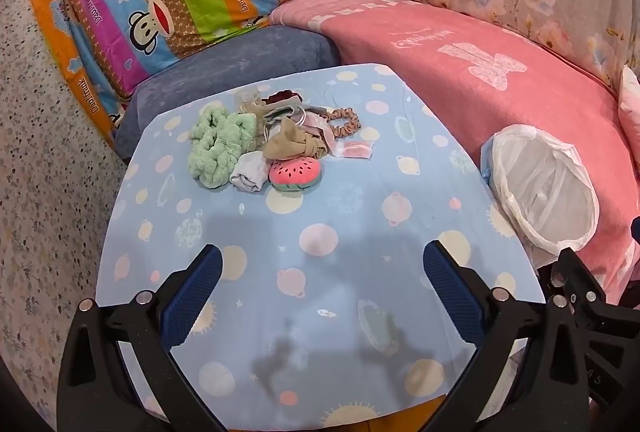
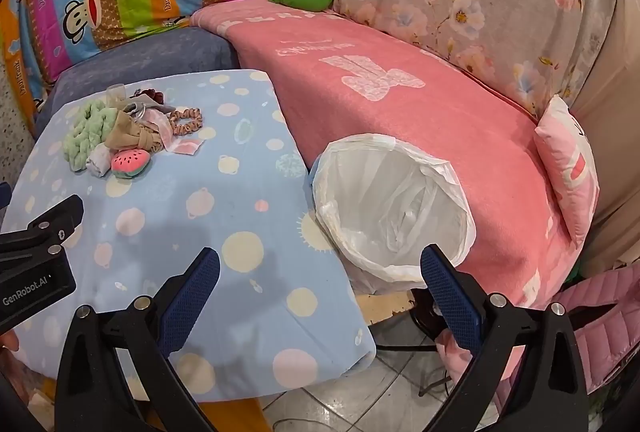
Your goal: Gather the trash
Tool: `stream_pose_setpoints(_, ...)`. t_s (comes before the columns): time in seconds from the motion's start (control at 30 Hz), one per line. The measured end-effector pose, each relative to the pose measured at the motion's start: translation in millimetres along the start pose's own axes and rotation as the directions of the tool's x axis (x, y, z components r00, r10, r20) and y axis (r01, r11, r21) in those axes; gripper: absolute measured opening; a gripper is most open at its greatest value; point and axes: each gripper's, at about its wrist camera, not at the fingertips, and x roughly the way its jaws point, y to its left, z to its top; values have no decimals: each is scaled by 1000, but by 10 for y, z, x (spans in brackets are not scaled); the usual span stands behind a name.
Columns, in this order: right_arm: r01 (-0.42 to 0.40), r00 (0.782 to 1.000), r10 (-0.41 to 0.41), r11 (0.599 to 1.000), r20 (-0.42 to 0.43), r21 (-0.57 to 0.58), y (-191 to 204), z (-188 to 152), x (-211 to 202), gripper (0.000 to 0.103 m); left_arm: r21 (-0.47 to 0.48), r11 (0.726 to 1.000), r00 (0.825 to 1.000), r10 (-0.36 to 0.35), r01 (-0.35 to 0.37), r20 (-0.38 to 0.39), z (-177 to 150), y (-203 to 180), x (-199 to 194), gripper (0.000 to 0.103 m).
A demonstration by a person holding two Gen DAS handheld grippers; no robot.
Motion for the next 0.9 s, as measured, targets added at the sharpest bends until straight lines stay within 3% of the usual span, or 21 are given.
stream_pose_setpoints(0.9, -1, 1000, 1, 1000, 1, 1, -6, 0, -6, 96, 10, 1000, 1000, 5, -5, 4, -8, -78, -25, 96)
